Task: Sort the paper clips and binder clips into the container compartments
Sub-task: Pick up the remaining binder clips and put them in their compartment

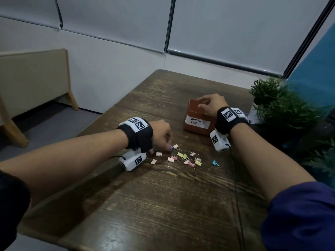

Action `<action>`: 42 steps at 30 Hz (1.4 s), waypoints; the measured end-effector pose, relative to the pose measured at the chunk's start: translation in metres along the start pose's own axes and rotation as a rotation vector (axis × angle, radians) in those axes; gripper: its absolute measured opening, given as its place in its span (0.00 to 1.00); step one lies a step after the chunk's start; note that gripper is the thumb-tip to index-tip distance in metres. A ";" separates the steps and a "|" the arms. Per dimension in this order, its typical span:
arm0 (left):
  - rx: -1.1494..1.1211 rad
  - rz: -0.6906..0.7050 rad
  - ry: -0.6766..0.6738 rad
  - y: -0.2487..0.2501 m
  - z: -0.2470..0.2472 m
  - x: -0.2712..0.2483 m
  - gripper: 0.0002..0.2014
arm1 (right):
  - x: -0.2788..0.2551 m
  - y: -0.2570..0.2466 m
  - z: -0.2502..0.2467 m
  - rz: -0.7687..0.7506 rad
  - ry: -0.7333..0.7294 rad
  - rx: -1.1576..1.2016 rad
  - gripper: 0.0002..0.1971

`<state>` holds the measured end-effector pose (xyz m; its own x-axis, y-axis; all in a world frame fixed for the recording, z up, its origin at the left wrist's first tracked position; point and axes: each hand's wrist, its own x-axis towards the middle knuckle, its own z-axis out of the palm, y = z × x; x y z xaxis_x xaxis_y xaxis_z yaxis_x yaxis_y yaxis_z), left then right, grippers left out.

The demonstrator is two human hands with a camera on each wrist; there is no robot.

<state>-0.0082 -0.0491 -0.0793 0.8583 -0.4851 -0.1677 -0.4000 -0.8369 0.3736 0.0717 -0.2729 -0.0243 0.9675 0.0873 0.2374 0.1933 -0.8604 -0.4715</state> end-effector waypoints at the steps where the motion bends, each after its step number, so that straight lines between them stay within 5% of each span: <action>1: -0.005 -0.003 0.026 -0.001 -0.008 0.004 0.06 | -0.004 0.002 -0.002 -0.008 0.054 0.035 0.12; 4: 0.015 0.022 0.206 0.007 -0.045 0.027 0.05 | -0.024 0.010 -0.009 -0.036 0.104 0.093 0.09; 8: 0.084 0.011 0.395 0.038 -0.085 0.081 0.06 | -0.064 0.025 -0.010 -0.017 -0.034 0.020 0.07; 14: 0.167 -0.039 0.251 0.064 -0.082 0.151 0.14 | -0.107 0.044 -0.008 0.124 -0.376 -0.061 0.10; 17: 0.156 -0.002 0.252 0.072 -0.068 0.143 0.15 | -0.118 0.051 -0.015 0.135 -0.489 -0.121 0.15; 20: 0.134 0.054 0.389 0.069 -0.062 0.116 0.17 | -0.126 0.053 -0.013 0.120 -0.583 -0.217 0.19; 23: 0.113 0.125 0.469 0.057 -0.058 0.061 0.13 | -0.129 0.050 -0.008 0.108 -0.580 -0.244 0.16; 28: 0.104 0.016 0.020 0.020 -0.028 -0.023 0.09 | -0.130 0.036 0.003 0.040 -0.477 -0.341 0.06; 32: 0.179 -0.037 -0.027 -0.008 0.000 -0.049 0.13 | -0.130 0.027 0.010 -0.002 -0.445 -0.411 0.05; 37: 0.176 -0.031 0.029 -0.013 0.011 -0.053 0.09 | -0.126 0.029 0.005 0.056 -0.400 -0.100 0.05; 42: 0.227 0.002 0.035 -0.006 0.014 -0.049 0.11 | -0.126 0.030 0.013 0.364 -0.457 0.573 0.11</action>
<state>-0.0524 -0.0238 -0.0857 0.8662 -0.4814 -0.1340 -0.4608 -0.8732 0.1584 -0.0424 -0.3036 -0.0796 0.9328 0.1544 -0.3258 -0.2124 -0.4948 -0.8426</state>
